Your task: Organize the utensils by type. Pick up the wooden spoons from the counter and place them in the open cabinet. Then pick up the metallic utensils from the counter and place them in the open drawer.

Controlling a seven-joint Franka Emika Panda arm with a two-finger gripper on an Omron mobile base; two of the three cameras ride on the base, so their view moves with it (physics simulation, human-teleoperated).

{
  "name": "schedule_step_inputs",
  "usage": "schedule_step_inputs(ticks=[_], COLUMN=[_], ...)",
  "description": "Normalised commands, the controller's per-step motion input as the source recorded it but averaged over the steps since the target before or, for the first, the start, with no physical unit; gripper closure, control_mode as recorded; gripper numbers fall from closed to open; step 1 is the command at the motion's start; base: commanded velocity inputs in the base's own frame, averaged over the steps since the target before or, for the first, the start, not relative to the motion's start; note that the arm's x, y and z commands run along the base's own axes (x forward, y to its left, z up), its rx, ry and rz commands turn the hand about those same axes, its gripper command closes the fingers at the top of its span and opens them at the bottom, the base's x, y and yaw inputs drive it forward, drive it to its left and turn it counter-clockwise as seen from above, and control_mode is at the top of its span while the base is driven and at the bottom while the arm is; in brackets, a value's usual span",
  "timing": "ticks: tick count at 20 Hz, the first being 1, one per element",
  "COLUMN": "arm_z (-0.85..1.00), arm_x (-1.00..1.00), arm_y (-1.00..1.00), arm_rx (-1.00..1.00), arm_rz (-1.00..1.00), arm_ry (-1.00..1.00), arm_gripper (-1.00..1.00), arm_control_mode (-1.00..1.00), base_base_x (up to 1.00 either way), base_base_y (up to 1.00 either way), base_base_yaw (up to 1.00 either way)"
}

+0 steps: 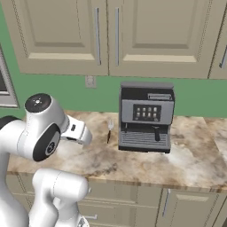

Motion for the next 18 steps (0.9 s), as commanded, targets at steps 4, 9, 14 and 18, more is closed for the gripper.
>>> schedule_step_inputs(ticks=[4, 9, 14, 18], arm_z=[-0.18, -0.24, -0.33, -0.33], arm_x=[0.38, 0.68, 0.64, 0.52], arm_y=[0.19, 0.2, 0.08, 0.0], arm_rx=[0.0, 0.0, 0.0, 0.08], arm_rz=[-0.02, -0.19, -0.17, -0.13], arm_ry=[-0.02, 0.0, 0.03, 0.11], arm_gripper=[-1.0, -1.0, -1.0, -1.0], arm_control_mode=[-1.0, -1.0, -1.0, -1.0], base_base_x=[0.0, 0.0, 0.0, 0.0], base_base_y=[0.0, 0.0, 0.0, 0.0], base_base_yaw=[0.0, 0.0, 0.0, 0.0])
